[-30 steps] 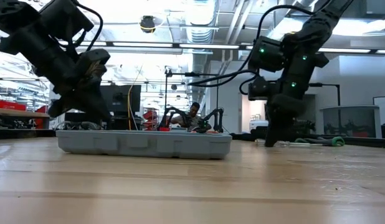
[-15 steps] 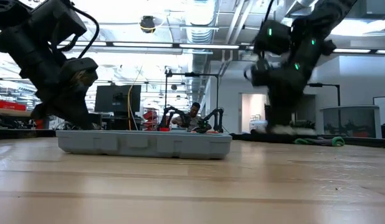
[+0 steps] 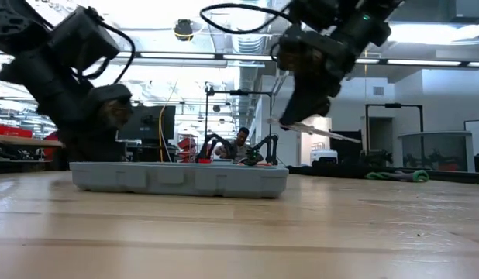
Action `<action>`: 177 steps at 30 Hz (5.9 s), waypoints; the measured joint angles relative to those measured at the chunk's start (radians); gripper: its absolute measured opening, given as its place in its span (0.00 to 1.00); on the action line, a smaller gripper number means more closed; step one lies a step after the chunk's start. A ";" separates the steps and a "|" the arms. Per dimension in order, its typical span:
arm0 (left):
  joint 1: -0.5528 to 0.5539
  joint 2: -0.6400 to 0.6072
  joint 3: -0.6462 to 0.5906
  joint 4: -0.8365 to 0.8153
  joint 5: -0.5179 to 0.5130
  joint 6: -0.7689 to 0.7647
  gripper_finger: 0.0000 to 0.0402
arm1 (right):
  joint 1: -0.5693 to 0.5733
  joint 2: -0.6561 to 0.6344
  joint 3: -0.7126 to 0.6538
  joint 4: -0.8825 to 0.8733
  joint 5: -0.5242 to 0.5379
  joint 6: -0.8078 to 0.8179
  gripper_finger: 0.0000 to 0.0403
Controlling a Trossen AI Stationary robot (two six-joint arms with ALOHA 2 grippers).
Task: Prefit tool cases
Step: Put the transparent screwdriver into the gray toolbox
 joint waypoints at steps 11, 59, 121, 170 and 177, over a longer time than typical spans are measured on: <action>-0.001 0.228 0.111 0.201 0.062 0.054 0.00 | 0.028 0.193 0.184 -0.006 -0.088 -0.063 0.09; -0.365 -0.200 0.127 -0.326 -0.114 -0.216 0.00 | -0.043 0.073 0.017 0.183 -0.114 0.109 0.22; -0.329 0.085 0.509 -0.795 -0.122 -0.375 0.45 | -0.324 -0.117 0.007 0.151 -0.244 0.066 0.42; -0.244 0.110 0.570 -0.811 0.018 0.410 0.45 | -0.054 -0.162 -0.039 0.186 -0.025 0.183 0.42; -0.301 0.110 0.570 -0.842 0.019 0.380 0.45 | -0.093 -0.329 -0.241 0.282 0.048 0.283 0.42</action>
